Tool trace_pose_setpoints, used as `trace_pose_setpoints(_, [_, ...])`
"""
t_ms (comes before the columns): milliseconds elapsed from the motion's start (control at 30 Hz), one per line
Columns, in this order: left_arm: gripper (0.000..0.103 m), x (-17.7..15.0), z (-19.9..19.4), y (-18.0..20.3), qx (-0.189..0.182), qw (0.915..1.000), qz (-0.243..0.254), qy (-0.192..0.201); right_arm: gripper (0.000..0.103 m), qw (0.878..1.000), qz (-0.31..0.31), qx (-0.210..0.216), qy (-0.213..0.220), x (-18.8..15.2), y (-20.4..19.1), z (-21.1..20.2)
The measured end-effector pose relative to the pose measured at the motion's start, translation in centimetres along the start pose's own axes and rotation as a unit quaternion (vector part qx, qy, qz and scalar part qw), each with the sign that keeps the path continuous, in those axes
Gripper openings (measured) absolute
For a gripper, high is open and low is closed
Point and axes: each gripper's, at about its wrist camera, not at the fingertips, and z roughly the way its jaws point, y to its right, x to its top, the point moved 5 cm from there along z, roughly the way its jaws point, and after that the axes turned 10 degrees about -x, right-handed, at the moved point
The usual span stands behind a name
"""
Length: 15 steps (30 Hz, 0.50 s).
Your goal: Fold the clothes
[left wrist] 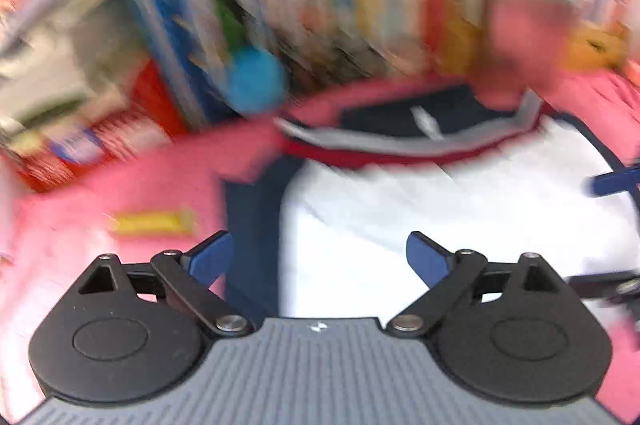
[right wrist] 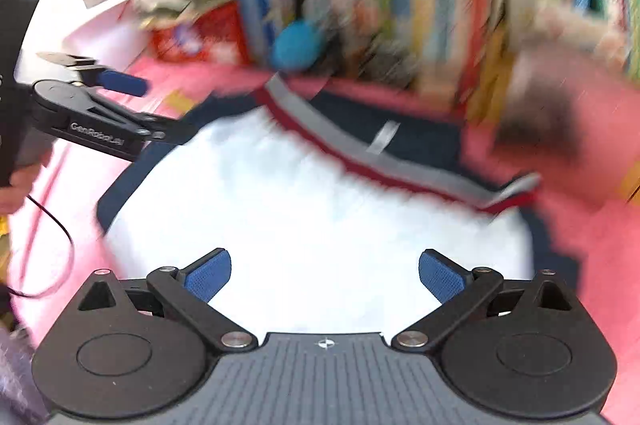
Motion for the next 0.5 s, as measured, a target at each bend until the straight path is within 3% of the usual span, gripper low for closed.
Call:
trace_pose_setpoints(67, [0.096, -2.1, 2.2, -0.3, 0.063, 0.9961, 0.051, -0.035, 0.097, 0.999, -0.013, 0.023, -0.025, -1.8, -1.7, 0.4])
trace_pose_setpoints(100, [0.1, -3.0, 3.0, -1.0, 0.099, 0.9914, 0.067, -0.052, 0.097, 0.999, -0.034, 0.005, -0.037, -3.2, -0.6, 0.4])
trace_pose_setpoints(167, [0.101, -3.7, 2.5, -3.8, 0.12, 0.9897, 0.039, -0.069, 0.096, 0.994, -0.08, -0.036, -0.06, -6.2, 2.2, 0.4])
trace_pose_setpoints(233, [0.099, -3.6, 0.8, -6.5, 0.149, 0.9859, 0.007, -0.075, 0.09, 0.99, -0.129, -0.022, -0.05, -5.6, 1.5, 0.3])
trace_pose_setpoints(300, [0.095, -2.6, -1.2, -7.6, 0.163, 0.9848, 0.013, -0.058, 0.09, 0.984, -0.176, -0.004, -0.037, -4.9, 0.6, 0.2])
trace_pose_setpoints(333, [0.095, -1.7, -2.2, -7.4, 0.15, 0.9875, 0.024, -0.04, 0.09, 0.979, -0.2, 0.005, -0.03, -4.5, 0.2, 0.1])
trace_pose_setpoints(433, [0.095, 1.7, -4.1, -3.9, 0.047, 0.9947, 0.092, 0.007, 0.098, 0.962, -0.27, 0.031, -0.011, -3.4, -1.2, 0.0])
trace_pose_setpoints(500, [0.096, 3.5, -4.3, -0.6, -0.023, 0.9865, 0.16, 0.026, 0.099, 0.947, -0.316, 0.048, 0.002, -2.7, -2.0, -0.2])
